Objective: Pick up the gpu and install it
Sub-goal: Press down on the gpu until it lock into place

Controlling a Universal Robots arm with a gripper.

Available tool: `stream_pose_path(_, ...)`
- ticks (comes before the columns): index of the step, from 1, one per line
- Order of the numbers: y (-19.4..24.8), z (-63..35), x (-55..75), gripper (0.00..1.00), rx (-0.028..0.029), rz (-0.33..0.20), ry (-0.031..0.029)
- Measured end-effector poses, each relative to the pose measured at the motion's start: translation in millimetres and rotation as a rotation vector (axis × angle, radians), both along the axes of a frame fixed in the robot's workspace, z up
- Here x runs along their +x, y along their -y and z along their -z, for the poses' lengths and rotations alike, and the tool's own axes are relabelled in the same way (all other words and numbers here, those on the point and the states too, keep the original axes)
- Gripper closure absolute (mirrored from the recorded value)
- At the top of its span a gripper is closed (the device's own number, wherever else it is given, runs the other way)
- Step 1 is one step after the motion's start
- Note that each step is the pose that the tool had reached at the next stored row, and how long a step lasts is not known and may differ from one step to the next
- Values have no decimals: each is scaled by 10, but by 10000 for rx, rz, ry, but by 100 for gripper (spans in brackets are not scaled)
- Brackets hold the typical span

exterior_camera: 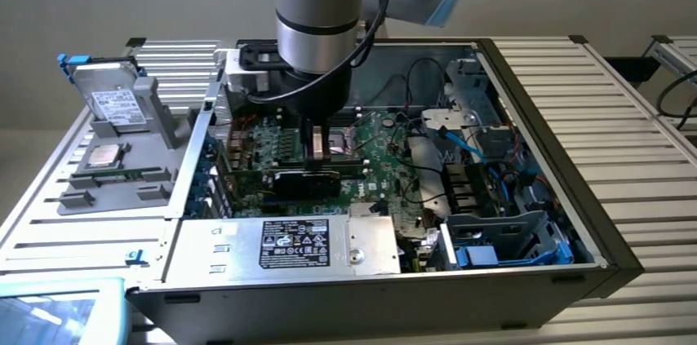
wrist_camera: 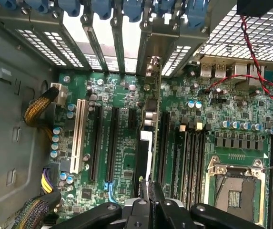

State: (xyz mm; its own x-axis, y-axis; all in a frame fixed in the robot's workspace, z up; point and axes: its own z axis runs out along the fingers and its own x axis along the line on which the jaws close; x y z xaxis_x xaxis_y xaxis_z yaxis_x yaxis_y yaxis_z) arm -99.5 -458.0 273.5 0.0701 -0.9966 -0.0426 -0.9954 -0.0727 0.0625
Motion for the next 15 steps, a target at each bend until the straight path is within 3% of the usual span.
stream_pose_path(3, 0, -137, 0, 88, -4, 0, -3)
stream_pose_path(5, 1, -174, 0, 88, -6, -1, -6)
stream_pose_path(15, 1, -178, 0, 88, -5, -1, -6)
